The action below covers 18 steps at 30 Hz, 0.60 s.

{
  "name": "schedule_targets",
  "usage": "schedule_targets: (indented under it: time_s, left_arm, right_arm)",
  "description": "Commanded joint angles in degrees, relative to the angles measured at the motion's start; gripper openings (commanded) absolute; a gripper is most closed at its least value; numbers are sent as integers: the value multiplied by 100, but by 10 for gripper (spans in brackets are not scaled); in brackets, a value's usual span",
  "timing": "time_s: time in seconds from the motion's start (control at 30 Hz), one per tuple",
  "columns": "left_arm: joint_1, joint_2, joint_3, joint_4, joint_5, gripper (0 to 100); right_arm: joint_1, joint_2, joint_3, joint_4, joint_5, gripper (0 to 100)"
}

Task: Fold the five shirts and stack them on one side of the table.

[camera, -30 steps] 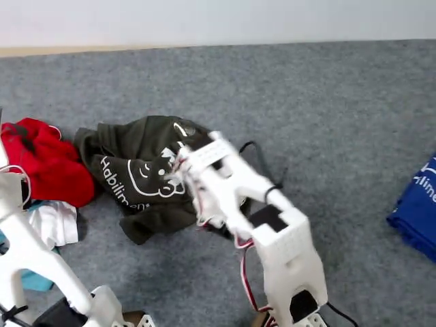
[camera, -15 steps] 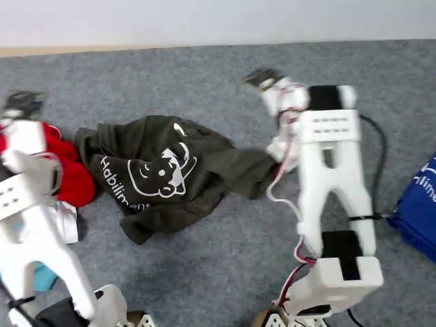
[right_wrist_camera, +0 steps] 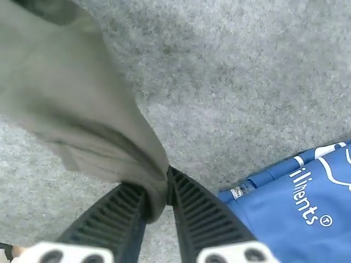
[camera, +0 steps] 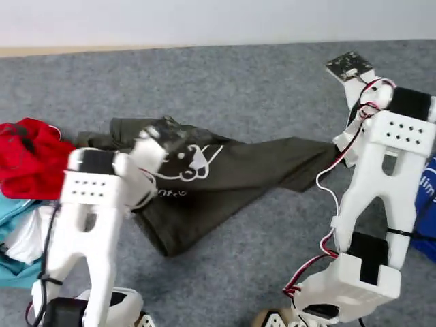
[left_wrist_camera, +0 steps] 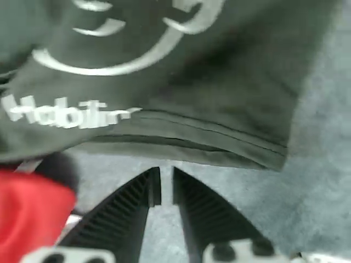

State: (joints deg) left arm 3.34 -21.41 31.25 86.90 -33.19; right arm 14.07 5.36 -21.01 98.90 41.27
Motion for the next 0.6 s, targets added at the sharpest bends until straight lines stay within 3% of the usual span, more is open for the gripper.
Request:
schedule_targets:
  time_s: [0.0,0.27,0.57]
  left_arm:
    - [352,0,312,-220,-176,120]
    - [1415,18,1007,-255,-220,138]
    - [1556,18,1516,-695,-220,213]
  right_arm:
    - [110,-303,-255,-57,62,11]
    - [92,-303,-246,-48,62,11]
    - [84,-303,-246,127,44,11]
